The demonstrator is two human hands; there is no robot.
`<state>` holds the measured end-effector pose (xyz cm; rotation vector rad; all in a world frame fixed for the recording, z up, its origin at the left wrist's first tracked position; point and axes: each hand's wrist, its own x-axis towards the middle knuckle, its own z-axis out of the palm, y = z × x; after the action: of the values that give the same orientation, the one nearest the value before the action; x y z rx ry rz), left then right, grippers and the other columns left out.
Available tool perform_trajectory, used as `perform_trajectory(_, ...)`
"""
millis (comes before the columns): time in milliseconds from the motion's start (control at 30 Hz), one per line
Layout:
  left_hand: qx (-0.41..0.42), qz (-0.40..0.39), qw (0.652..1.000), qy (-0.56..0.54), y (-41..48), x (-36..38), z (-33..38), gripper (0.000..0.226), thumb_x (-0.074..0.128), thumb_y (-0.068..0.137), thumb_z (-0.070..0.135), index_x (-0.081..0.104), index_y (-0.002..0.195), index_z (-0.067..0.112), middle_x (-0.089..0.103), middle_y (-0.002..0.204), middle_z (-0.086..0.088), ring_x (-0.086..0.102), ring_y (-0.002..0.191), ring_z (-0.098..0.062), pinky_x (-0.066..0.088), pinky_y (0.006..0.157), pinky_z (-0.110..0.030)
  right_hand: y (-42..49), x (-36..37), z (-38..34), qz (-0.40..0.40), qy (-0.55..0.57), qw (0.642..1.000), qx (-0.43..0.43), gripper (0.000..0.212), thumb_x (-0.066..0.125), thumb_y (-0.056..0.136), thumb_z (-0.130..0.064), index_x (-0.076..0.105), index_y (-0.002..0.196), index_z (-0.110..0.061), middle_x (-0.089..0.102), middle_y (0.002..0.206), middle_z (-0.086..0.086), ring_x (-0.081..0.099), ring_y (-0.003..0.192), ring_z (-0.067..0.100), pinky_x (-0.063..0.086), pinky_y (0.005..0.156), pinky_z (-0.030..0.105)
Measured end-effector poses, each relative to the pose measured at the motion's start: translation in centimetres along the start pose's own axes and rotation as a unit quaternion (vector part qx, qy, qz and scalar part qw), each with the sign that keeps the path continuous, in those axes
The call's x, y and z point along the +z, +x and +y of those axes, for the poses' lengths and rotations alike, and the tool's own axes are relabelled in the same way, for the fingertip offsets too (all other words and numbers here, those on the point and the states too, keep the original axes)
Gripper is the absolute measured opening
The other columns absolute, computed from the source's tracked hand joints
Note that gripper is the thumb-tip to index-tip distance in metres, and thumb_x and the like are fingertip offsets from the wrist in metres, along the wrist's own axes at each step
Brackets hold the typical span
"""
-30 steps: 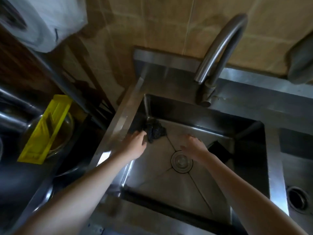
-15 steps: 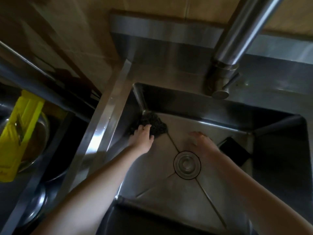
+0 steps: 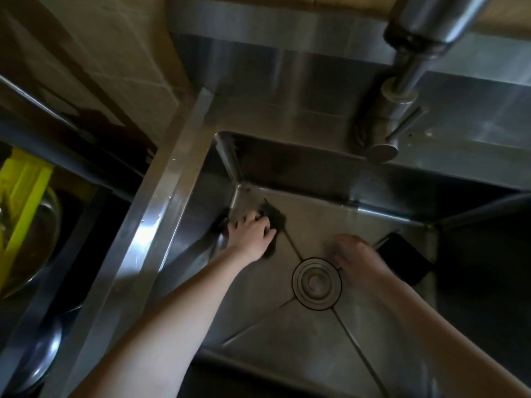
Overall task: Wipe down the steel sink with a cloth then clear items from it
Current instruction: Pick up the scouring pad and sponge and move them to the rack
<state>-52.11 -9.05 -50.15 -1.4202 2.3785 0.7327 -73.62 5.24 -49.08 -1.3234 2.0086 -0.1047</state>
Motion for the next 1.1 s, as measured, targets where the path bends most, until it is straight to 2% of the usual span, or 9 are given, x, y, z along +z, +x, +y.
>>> perform_trajectory(33, 0.008, 0.014, 1.000, 0.008, -0.1, 0.1, 0.1, 0.025, 0.044, 0.091, 0.049, 0.051, 0.099, 0.026, 0.043, 0.122, -0.002, 0.046, 0.114, -0.027, 0.032, 0.097, -0.050, -0.2, 0.0, 0.0, 0.005, 0.006, 1.000, 0.006, 0.041, 0.059, 0.088, -0.021, 0.055, 0.129, -0.019, 0.055, 0.130, 0.003, 0.053, 0.116, 0.021, 0.040, 0.097, 0.026)
perform_trajectory(100, 0.012, 0.042, 0.999, 0.030, -0.1, 0.3, 0.4, 0.038, 0.055, 0.084, 0.052, 0.047, 0.109, 0.024, 0.045, 0.123, -0.003, 0.046, 0.116, -0.027, 0.035, 0.099, -0.050, -0.8, 0.1, 0.0, 0.018, 0.019, 1.000, 0.017, 0.040, 0.058, 0.087, -0.020, 0.056, 0.127, -0.019, 0.057, 0.128, 0.002, 0.054, 0.115, 0.021, 0.040, 0.095, 0.024)
perform_trajectory(233, 0.032, -0.022, 0.995, 0.096, -0.4, 1.0, 0.8, 0.080, 0.069, 0.069, 0.054, 0.030, 0.134, 0.027, 0.035, 0.137, -0.007, 0.033, 0.129, -0.032, 0.027, 0.104, -0.057, -2.0, -0.1, 0.8, 0.022, 0.022, 0.999, 0.013, 0.037, 0.054, 0.090, -0.020, 0.056, 0.127, -0.017, 0.055, 0.129, 0.002, 0.053, 0.116, 0.020, 0.043, 0.098, 0.027)
perform_trajectory(433, 0.088, -0.064, 0.976, 0.186, -1.0, 1.2, -0.7, 0.098, 0.071, 0.069, 0.040, 0.010, 0.145, 0.030, 0.011, 0.154, -0.007, 0.001, 0.143, -0.035, 0.003, 0.109, -0.063, -4.2, -0.2, 2.3, 0.018, 0.043, 0.998, 0.035, 0.032, 0.055, 0.090, -0.015, 0.058, 0.122, -0.016, 0.058, 0.127, 0.004, 0.054, 0.115, 0.020, 0.043, 0.098, 0.031)
perform_trajectory(500, 0.122, -0.073, 0.969, 0.201, -0.9, 1.1, -1.2, 0.100, 0.072, 0.068, 0.032, 0.009, 0.145, 0.028, 0.010, 0.154, -0.006, -0.001, 0.143, -0.034, 0.003, 0.110, -0.062, -4.7, 0.1, 2.7, 0.024, 0.058, 0.998, 0.026, 0.033, 0.055, 0.090, -0.012, 0.059, 0.122, -0.016, 0.057, 0.129, 0.003, 0.053, 0.118, 0.019, 0.041, 0.101, 0.031)
perform_trajectory(600, 0.162, -0.085, 0.959, 0.215, -0.6, 1.1, -1.5, 0.097, 0.068, 0.071, 0.023, 0.007, 0.146, 0.029, 0.014, 0.152, -0.008, 0.005, 0.142, -0.034, 0.011, 0.110, -0.059, -5.3, 0.4, 3.0, 0.054, 0.082, 0.995, 0.023, 0.033, 0.055, 0.090, -0.010, 0.060, 0.123, -0.015, 0.058, 0.127, 0.004, 0.053, 0.119, 0.019, 0.040, 0.103, 0.029)
perform_trajectory(800, 0.188, -0.078, 0.938, 0.280, -0.3, 1.3, -1.4, 0.084, 0.064, 0.081, 0.031, 0.010, 0.145, 0.029, 0.030, 0.144, -0.009, 0.031, 0.129, -0.033, 0.031, 0.100, -0.052, -5.4, 1.0, 4.3, 0.075, 0.107, 0.991, 0.035, 0.034, 0.057, 0.088, -0.006, 0.061, 0.121, -0.012, 0.061, 0.125, 0.004, 0.054, 0.118, 0.020, 0.038, 0.105, 0.030)
perform_trajectory(900, 0.174, -0.062, 0.943, 0.278, -0.4, 1.5, -0.9, 0.078, 0.064, 0.082, 0.035, 0.016, 0.143, 0.029, 0.039, 0.136, -0.007, 0.040, 0.120, -0.032, 0.034, 0.095, -0.050, -5.5, 1.3, 5.0, 0.090, 0.113, 0.988, 0.051, 0.033, 0.059, 0.087, -0.008, 0.062, 0.119, -0.015, 0.063, 0.122, 0.004, 0.056, 0.116, 0.020, 0.040, 0.101, 0.028)
perform_trajectory(1100, 0.167, -0.017, 0.950, 0.263, -0.2, 1.6, 0.3, 0.078, 0.062, 0.082, 0.040, 0.016, 0.144, 0.031, 0.044, 0.133, -0.003, 0.044, 0.119, -0.029, 0.035, 0.090, -0.046, -5.4, 0.6, 6.6, 0.138, 0.061, 0.982, 0.112, 0.037, 0.057, 0.088, -0.015, 0.057, 0.125, -0.017, 0.059, 0.125, 0.009, 0.055, 0.115, 0.028, 0.043, 0.100, 0.039)
